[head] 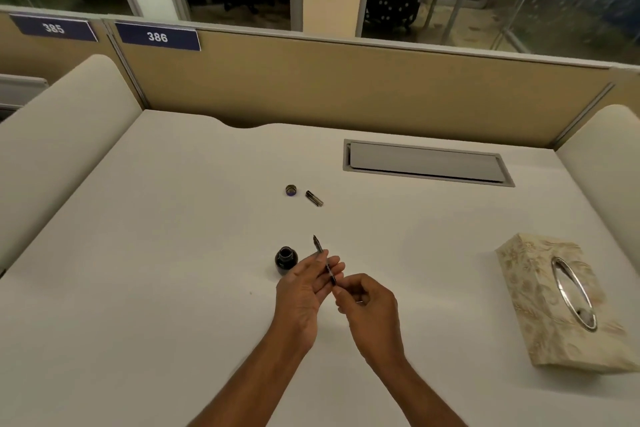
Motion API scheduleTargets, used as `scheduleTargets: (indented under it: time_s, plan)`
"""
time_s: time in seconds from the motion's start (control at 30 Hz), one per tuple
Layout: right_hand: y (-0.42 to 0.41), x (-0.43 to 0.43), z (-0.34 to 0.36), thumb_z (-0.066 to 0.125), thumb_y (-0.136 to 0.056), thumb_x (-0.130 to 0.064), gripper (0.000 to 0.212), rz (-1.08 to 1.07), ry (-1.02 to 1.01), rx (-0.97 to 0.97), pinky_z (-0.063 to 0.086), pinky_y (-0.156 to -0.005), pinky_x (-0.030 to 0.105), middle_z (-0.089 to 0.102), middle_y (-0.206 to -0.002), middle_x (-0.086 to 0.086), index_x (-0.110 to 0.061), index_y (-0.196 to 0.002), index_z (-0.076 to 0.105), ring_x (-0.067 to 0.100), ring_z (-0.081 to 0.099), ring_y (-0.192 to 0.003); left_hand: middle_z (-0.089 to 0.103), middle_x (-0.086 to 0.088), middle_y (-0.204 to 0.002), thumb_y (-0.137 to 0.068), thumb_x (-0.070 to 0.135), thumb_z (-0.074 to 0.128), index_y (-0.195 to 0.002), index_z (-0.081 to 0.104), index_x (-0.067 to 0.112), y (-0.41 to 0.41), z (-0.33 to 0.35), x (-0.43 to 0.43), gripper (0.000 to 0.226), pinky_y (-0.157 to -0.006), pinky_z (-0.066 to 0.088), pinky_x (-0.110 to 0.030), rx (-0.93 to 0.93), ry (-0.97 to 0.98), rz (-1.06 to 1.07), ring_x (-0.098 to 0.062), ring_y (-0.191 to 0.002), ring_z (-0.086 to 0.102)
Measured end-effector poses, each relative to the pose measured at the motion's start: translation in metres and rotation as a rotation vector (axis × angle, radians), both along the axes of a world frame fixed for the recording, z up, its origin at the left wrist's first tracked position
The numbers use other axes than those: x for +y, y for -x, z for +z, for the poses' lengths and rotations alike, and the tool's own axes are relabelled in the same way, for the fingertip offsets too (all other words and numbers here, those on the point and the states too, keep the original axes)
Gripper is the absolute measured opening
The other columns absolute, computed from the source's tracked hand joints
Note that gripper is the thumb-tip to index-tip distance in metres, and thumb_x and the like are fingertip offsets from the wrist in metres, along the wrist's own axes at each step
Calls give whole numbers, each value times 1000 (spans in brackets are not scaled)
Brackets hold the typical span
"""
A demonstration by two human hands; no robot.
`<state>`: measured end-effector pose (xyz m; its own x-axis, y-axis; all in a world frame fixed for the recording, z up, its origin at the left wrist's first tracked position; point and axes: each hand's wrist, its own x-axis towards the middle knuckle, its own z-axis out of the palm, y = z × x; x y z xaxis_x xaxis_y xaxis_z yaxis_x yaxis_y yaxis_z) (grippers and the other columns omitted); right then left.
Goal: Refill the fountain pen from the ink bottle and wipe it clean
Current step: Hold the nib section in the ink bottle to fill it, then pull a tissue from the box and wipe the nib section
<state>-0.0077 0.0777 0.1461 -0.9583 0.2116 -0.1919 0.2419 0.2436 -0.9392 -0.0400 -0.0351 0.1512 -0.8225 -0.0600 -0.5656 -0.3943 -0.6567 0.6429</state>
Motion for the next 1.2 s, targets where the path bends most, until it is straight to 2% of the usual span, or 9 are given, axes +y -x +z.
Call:
scheduleTargets:
  time_s: [0.2, 0.43, 0.77, 1.0, 1.13, 1.2]
  plan:
    - [-11, 29, 15, 72, -90, -14, 11, 35, 63, 39, 62, -74, 36, 75, -78, -6, -23, -84, 74, 15, 71, -71, 77, -23, -106, -93, 10, 69, -113, 71, -1, -12, 20, 26, 23, -91, 58, -42, 38, 105, -4, -34, -100, 76]
    - [-22, 65, 32, 71, -91, -17, 9, 93, 46, 103, 62, -74, 34, 75, -79, -7, -24, -85, 74, 13, 71, -73, 78, -22, -102, -92, 10, 70, -110, 72, -1, -32, 41, 57, 21, -85, 59, -39, 64, 161, 15, -34, -97, 77]
    - [-43, 70, 40, 71, -92, -21, 9, -39, 17, 141, 63, -75, 34, 74, -79, -7, -24, -84, 74, 13, 71, -76, 79, -20, -98, -91, 10, 71, -107, 72, 0, -39, 49, 65, 19, -83, 59, -37, 126, 174, -96, -32, -94, 77]
    - [-50, 114, 37, 72, -90, -17, 6, -197, -92, 193, 58, -72, 25, 73, -79, -6, -19, -85, 71, 11, 69, -76, 79, -20, -95, -92, 12, 71, -106, 73, 0, -45, 47, 88, 19, -84, 61, -38, 165, 274, -159, -33, -91, 78]
    - [-46, 168, 32, 72, -89, -8, 8, -305, -250, 313, 52, -67, 16, 70, -81, -7, -16, -86, 71, 9, 66, -76, 80, -14, -91, -95, 16, 68, -103, 74, 3, -48, 43, 112, 17, -90, 60, -40, 204, 386, -178, -29, -90, 78]
    - [-43, 203, 28, 71, -89, -6, 11, -359, -329, 356, 51, -65, 15, 69, -83, -6, -17, -87, 70, 8, 65, -75, 81, -11, -91, -96, 18, 66, -102, 74, 4, -48, 39, 130, 16, -85, 59, -35, 216, 437, -198, -26, -91, 78]
